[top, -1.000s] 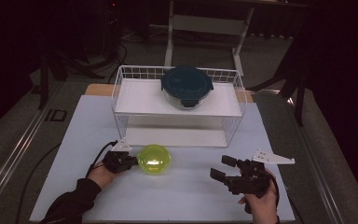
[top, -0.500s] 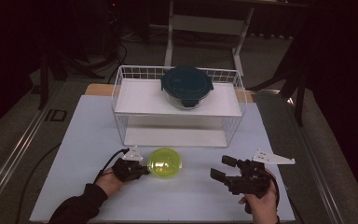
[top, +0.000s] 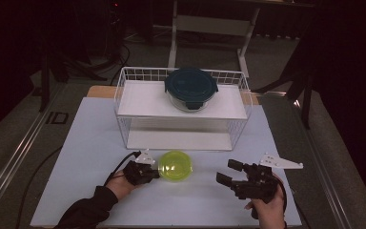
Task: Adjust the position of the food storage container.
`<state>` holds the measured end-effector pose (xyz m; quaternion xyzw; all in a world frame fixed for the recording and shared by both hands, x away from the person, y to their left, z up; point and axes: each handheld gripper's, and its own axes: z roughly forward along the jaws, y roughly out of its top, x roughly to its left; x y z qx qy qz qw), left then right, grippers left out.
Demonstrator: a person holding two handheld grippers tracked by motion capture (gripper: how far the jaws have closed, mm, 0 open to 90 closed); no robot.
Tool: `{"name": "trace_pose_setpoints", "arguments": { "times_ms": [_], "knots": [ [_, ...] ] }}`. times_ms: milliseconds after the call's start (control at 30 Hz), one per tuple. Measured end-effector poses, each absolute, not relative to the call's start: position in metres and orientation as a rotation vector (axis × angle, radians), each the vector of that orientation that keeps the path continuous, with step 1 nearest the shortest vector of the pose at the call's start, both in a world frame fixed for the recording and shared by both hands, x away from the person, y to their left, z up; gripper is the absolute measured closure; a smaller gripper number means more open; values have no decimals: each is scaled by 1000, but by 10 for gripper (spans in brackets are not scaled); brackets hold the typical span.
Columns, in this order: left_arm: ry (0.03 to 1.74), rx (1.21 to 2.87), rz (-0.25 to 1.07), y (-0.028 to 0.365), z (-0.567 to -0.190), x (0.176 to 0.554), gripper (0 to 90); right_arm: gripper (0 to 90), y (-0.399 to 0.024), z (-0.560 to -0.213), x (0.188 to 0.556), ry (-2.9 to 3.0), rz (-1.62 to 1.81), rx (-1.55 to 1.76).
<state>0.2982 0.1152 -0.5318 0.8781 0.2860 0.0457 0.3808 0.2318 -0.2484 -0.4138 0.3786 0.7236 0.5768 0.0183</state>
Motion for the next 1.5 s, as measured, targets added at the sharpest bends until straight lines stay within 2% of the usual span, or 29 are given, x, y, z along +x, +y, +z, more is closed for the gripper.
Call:
{"name": "trace_pose_setpoints", "arguments": {
  "times_ms": [833,1100,1367,1500],
  "knots": [
    [718,2225,92,81,-531,308,888,183,-249,-415,232,2247,1779,1179],
    [775,2187,124,103,-520,303,882,183,-247,-416,233,2253,1763,1181],
    [756,2138,144,121,-496,287,686,183,-246,-417,233,2253,1748,1182],
    [810,2058,138,133,-485,283,508,183,-245,-417,232,2258,1733,1162]
  ]
}}
